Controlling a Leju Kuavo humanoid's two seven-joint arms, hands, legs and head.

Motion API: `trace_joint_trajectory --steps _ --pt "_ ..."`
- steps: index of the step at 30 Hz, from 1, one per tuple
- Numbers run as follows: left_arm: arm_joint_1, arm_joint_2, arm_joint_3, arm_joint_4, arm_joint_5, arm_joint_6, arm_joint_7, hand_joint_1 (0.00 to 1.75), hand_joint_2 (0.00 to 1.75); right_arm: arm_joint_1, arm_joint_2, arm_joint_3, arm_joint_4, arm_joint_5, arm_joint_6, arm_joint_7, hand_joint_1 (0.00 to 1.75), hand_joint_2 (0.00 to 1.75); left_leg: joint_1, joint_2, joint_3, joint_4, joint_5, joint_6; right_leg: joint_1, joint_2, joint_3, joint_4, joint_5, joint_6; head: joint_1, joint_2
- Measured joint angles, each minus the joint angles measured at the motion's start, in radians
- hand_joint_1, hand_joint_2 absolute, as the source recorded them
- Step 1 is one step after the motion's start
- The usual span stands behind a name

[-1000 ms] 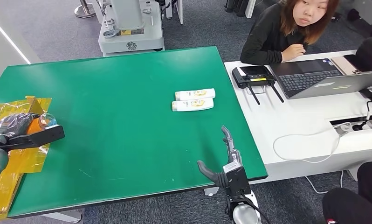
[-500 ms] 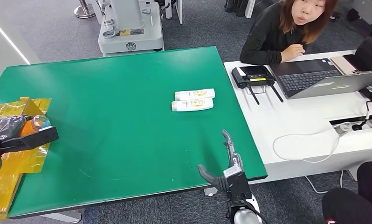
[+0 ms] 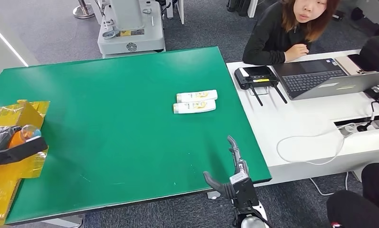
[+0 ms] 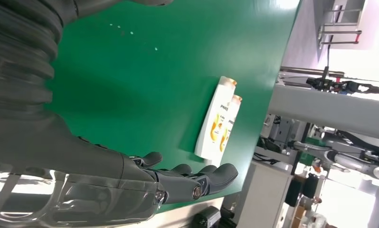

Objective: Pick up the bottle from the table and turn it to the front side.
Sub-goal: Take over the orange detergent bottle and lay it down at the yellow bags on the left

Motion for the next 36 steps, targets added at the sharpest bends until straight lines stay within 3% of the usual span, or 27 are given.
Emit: trace_joint_trajectory --steps 4,9,16,28,36 --pt "0.116 0.046 0.044 -0.049 0.063 0.061 -0.030 1.75 1.75 0.003 -0.010 0.012 0.003 -0.016 -0.004 0.001 0.00 1.75 0.000 0.001 0.000 0.000 -0.001 -0.001 0.000 0.001 -0.001 0.000 -0.001 -0.001 0.000 0.000" --pt "0.263 0.101 0.133 -0.159 0.085 0.062 -0.038 1.75 1.75 0.001 -0.012 0.019 0.007 -0.011 0.007 0.003 0.00 1.75 0.000 0.001 0.000 0.000 -0.002 -0.002 0.000 0.002 -0.001 0.000 -0.002 -0.002 0.000 0.000" --pt "0.427 0.110 0.257 -0.293 -0.035 0.078 -0.017 1.75 1.75 -0.004 -0.012 0.019 0.009 0.006 0.025 0.003 0.00 1.75 0.000 -0.001 0.000 -0.001 -0.002 -0.002 0.000 -0.001 -0.001 0.000 -0.002 -0.002 0.000 0.000" --pt "0.408 -0.005 0.274 -0.306 -0.182 0.135 -0.050 1.75 1.75 -0.058 -0.012 0.021 0.039 0.006 0.045 -0.003 0.00 1.75 0.000 -0.007 0.000 0.000 0.000 0.001 0.000 -0.010 0.001 -0.001 -0.001 -0.001 0.000 0.000" --pt "0.302 -0.104 0.190 -0.288 -0.189 0.131 -0.075 1.75 1.75 -0.088 -0.012 0.033 0.074 0.004 0.054 -0.016 0.00 1.75 0.000 -0.010 0.000 0.000 0.001 0.002 0.000 -0.013 0.002 -0.001 -0.001 -0.001 0.000 0.000"
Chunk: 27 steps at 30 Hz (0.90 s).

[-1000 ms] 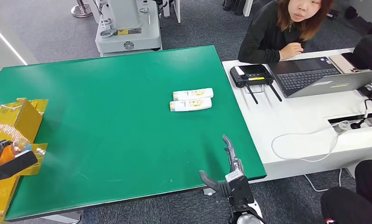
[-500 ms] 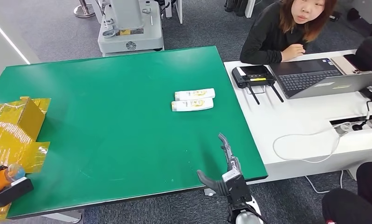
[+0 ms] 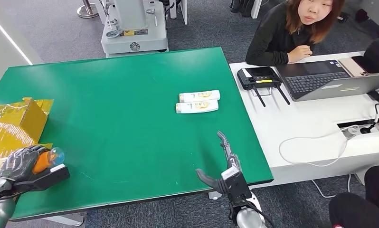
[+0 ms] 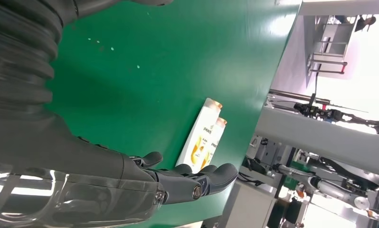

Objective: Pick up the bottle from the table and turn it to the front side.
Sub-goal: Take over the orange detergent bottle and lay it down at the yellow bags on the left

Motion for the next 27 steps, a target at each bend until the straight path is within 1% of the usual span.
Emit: trace_joint_trajectory --steps 5,9,13,22,27 --pt "-0.059 -0.037 -0.052 0.041 0.012 0.002 -0.009 1.75 1.75 -0.009 0.000 0.002 0.012 0.000 0.000 -0.001 0.00 1.75 0.000 0.003 0.000 0.000 0.000 0.000 0.000 0.003 -0.001 0.000 0.000 0.000 0.000 0.000" --pt "-0.083 -0.051 -0.072 0.068 0.020 -0.004 -0.016 0.02 1.75 -0.009 0.000 0.002 0.020 -0.002 0.000 -0.002 0.00 1.75 0.000 0.003 0.000 0.000 0.000 0.000 0.000 0.003 -0.001 0.000 0.000 0.000 0.000 0.000" --pt "-0.106 -0.062 -0.091 0.110 0.036 -0.035 -0.003 0.00 1.75 -0.004 -0.001 0.002 0.025 -0.013 -0.003 -0.005 0.00 1.75 0.000 0.003 0.000 0.000 -0.001 -0.001 0.000 0.003 -0.002 0.000 0.000 0.000 0.000 0.000" --pt "-0.145 -0.074 -0.100 0.174 0.063 -0.032 0.014 0.00 1.75 0.009 -0.008 0.006 0.025 -0.021 -0.017 -0.004 0.00 1.75 0.000 0.003 0.000 0.000 -0.001 -0.001 0.000 0.003 -0.001 0.000 0.000 0.000 0.000 0.000" --pt "-0.151 -0.084 -0.112 0.193 0.064 -0.018 0.025 0.00 1.75 0.019 -0.009 0.007 0.023 -0.021 -0.025 0.004 0.00 1.75 0.000 0.003 0.000 0.000 -0.001 -0.001 0.000 0.004 -0.001 0.000 0.000 0.000 0.000 0.000"
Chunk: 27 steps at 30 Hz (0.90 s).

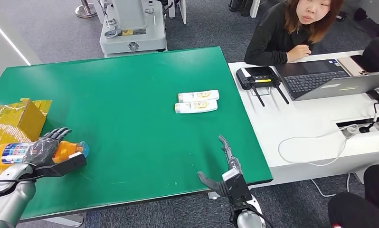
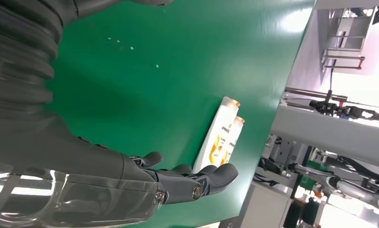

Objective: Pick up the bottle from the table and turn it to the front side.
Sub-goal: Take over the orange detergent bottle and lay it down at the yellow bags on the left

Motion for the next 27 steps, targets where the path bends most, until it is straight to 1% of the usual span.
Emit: trace_joint_trajectory --steps 2,5,10,11,13,16,18,22,27 --pt "0.000 -0.004 0.000 0.004 0.017 0.008 -0.009 0.00 1.75 0.006 0.000 0.002 -0.003 0.000 -0.007 0.004 0.00 1.75 0.000 0.000 0.000 0.000 0.000 0.000 0.000 0.000 0.000 0.000 0.000 0.000 0.000 0.000" --pt "0.001 -0.010 0.000 0.004 0.074 0.019 -0.044 0.00 1.75 0.010 -0.003 0.007 -0.006 -0.010 -0.015 0.006 0.00 1.75 0.000 0.000 0.000 0.000 0.000 0.000 0.000 0.000 0.000 0.000 0.000 0.000 0.000 0.000" --pt "0.020 -0.041 0.000 -0.032 0.259 -0.014 -0.124 0.00 1.75 0.008 -0.009 0.024 -0.005 -0.051 -0.031 -0.010 0.00 1.75 0.000 -0.001 0.000 0.000 0.000 0.000 0.000 -0.001 0.000 0.000 0.000 0.000 0.000 0.000" --pt "0.029 -0.051 0.000 -0.051 0.298 -0.026 -0.127 0.00 1.75 0.006 -0.011 0.028 -0.005 -0.058 -0.033 -0.013 0.00 1.75 0.000 -0.001 0.000 0.000 0.000 0.000 0.000 -0.001 0.000 0.000 0.000 0.000 0.000 0.000" --pt "0.049 -0.070 0.000 -0.097 0.348 -0.034 -0.104 0.00 1.75 0.004 -0.014 0.037 -0.005 -0.069 -0.041 -0.018 0.00 1.75 0.000 -0.001 0.000 0.000 0.000 0.000 0.000 -0.001 0.000 0.000 0.000 0.000 0.000 0.000" --pt "0.095 -0.101 0.000 -0.190 0.394 -0.021 -0.048 0.00 1.75 0.003 -0.020 0.050 -0.005 -0.082 -0.048 -0.023 0.00 1.75 0.000 -0.001 0.000 0.000 0.000 0.001 0.000 -0.001 0.000 0.000 0.000 0.000 0.000 0.000" --pt "0.139 -0.124 0.000 -0.270 0.476 -0.045 -0.034 0.00 1.75 0.002 -0.023 0.058 -0.003 -0.093 -0.048 -0.032 0.00 1.75 -0.001 -0.001 0.000 0.000 -0.001 0.001 0.000 -0.001 0.000 -0.001 0.000 0.000 0.000 0.000" --pt "0.244 -0.169 0.000 -0.440 0.668 -0.118 -0.048 0.00 1.75 -0.003 -0.028 0.073 0.003 -0.114 -0.048 -0.058 0.00 1.75 -0.001 0.000 0.000 0.000 -0.002 0.002 -0.001 0.000 0.000 -0.001 -0.001 0.001 0.000 0.000" --pt "0.349 -0.238 0.000 -0.609 0.812 -0.198 -0.081 0.00 1.75 -0.003 -0.037 0.076 -0.010 -0.135 -0.063 -0.085 0.00 1.75 -0.001 -0.001 -0.001 0.000 -0.002 0.002 -0.001 -0.001 0.000 -0.001 -0.001 0.002 0.000 0.000"
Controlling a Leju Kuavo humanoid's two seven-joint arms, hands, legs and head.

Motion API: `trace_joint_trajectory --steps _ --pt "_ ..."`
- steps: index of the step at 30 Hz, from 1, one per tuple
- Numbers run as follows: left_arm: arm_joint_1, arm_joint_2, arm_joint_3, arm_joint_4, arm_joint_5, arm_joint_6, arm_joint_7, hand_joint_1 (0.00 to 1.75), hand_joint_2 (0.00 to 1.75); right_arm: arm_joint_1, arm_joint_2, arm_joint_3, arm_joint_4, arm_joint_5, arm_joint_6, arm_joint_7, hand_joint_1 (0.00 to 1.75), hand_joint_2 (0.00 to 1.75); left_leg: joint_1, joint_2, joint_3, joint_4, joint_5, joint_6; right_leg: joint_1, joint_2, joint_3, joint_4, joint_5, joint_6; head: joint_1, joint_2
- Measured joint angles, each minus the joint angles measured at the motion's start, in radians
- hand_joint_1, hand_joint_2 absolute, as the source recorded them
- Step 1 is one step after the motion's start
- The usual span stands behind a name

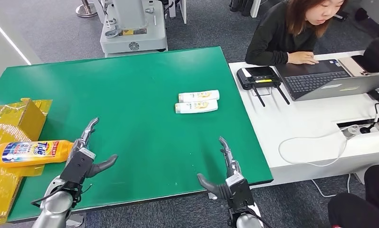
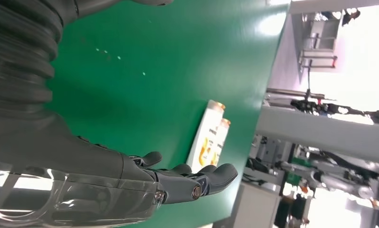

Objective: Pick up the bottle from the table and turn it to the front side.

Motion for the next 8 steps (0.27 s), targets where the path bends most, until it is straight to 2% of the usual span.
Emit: trace_joint_trajectory --steps 6,8 --pt "0.052 -0.093 0.000 -0.099 0.077 -0.021 -0.068 0.00 1.75 0.030 -0.020 0.002 -0.090 -0.025 -0.067 -0.043 0.00 1.75 0.000 -0.001 0.000 0.000 0.000 0.000 0.000 -0.001 0.000 0.000 0.000 0.000 0.000 0.000" --pt "0.058 -0.110 0.000 -0.107 0.092 -0.019 -0.086 0.00 1.75 0.044 -0.028 0.005 -0.127 -0.029 -0.085 -0.048 0.00 1.75 0.000 -0.001 0.000 0.000 0.000 0.000 0.000 0.000 0.000 0.000 0.000 0.000 0.000 0.000"
